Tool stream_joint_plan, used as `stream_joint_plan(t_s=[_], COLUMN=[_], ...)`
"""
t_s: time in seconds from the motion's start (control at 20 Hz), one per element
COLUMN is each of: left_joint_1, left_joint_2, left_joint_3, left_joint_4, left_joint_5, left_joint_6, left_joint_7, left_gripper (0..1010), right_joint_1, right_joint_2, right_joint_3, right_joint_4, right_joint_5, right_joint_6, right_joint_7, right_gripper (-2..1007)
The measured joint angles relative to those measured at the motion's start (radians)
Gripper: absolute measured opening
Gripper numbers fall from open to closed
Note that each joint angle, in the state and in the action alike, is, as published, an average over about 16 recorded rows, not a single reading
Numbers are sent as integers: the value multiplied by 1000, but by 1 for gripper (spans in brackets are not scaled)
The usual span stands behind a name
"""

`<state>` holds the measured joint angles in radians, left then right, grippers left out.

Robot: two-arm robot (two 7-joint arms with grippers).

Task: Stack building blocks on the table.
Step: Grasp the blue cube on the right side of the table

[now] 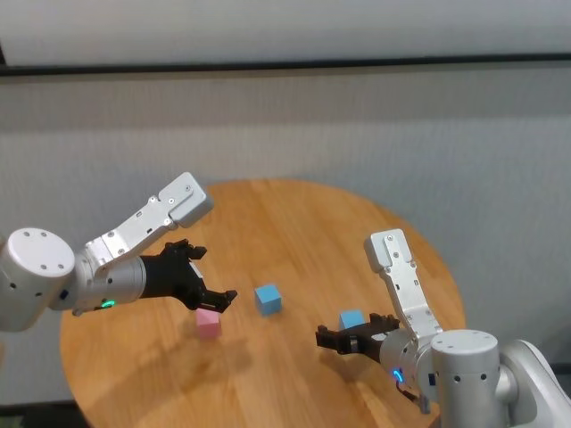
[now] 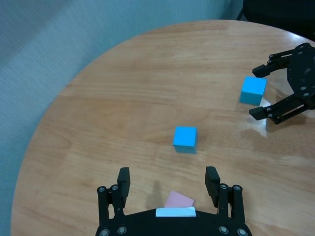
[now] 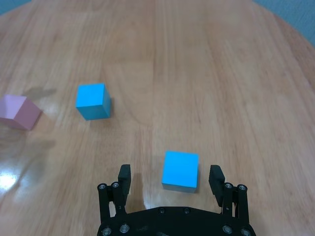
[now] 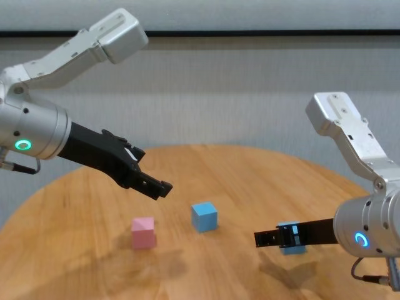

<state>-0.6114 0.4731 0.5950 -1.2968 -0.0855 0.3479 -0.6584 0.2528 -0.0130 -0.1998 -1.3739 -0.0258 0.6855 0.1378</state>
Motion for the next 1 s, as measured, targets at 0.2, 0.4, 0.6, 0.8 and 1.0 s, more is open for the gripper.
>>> stream_joint_plan(t_s=[0.2,0.4,0.6,0.8,1.0], left_joint_1=[0,0,0,0,0], left_joint_2=[0,0,0,0,0], left_joint_3=[0,0,0,0,0], left_joint_4=[0,0,0,0,0], left_joint_5=[0,0,0,0,0], left_joint_6=[0,0,0,0,0], left_joint_7=[0,0,0,0,0], left_gripper=[1002,1002,1003,1003,1003], right_joint_1=[4,7,9,12,14], right_joint_2=[-1,-1,-1,-2,-3], right_joint_3=[0,-1,-2,-3,-2], right_joint_4=[10,20,27,32,35], right_joint_5=[-11,-23,-34,-43,-52], right_joint_6=[-9,-19,-26,-32,-34], right_joint_7=[5,11,15,20,23], right_gripper=[1000,1000,1000,998,977])
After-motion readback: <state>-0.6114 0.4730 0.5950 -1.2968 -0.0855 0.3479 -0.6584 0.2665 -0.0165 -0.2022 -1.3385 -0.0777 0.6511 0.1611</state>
